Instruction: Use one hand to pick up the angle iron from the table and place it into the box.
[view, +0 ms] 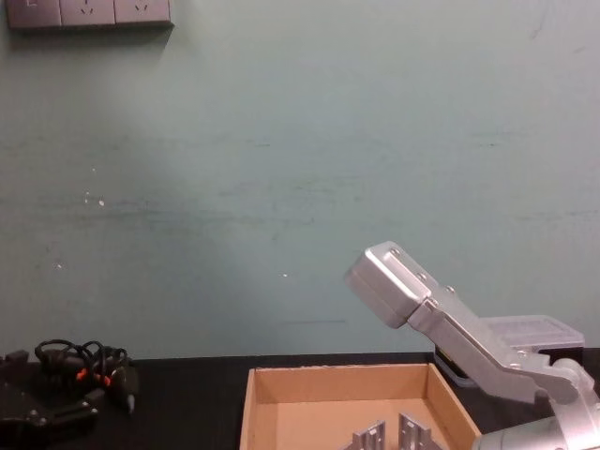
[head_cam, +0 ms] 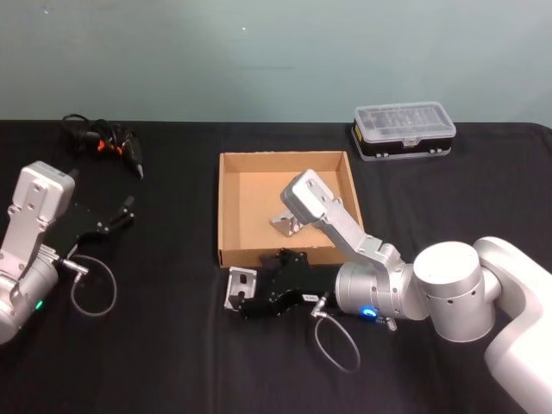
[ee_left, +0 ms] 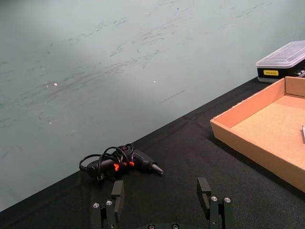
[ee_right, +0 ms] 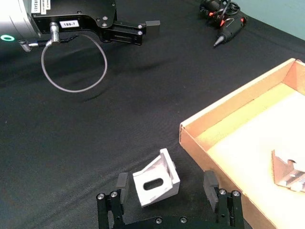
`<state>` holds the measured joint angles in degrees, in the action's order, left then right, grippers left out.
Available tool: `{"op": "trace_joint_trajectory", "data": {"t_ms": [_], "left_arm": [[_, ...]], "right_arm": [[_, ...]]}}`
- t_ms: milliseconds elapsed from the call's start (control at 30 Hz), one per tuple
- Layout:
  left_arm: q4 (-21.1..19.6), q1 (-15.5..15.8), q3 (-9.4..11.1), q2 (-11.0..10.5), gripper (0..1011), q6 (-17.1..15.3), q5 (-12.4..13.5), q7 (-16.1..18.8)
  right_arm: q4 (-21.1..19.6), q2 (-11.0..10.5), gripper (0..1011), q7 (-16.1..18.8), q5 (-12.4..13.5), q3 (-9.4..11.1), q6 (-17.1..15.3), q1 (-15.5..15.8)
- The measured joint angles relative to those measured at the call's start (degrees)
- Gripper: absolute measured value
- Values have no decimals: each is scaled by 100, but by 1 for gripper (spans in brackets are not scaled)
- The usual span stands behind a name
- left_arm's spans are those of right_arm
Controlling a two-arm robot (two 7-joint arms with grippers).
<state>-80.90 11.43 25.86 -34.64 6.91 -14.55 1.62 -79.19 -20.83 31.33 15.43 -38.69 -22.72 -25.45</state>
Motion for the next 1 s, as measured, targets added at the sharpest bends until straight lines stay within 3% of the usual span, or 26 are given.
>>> {"op": "trace_joint_trajectory", "data": {"t_ms": [133, 367, 1000], "left_arm": [[0, 0, 0, 0, 1000, 0, 0, 0], [0, 0, 0, 0, 1000, 0, 0, 0], [0, 0, 0, 0, 1000, 0, 0, 0]], "right_arm": [[3, 20, 994, -16, -12, 0, 3, 5], [4, 55, 837, -50, -12, 30, 3, 29], [85, 93, 204, -27, -20, 39, 47, 5]]}}
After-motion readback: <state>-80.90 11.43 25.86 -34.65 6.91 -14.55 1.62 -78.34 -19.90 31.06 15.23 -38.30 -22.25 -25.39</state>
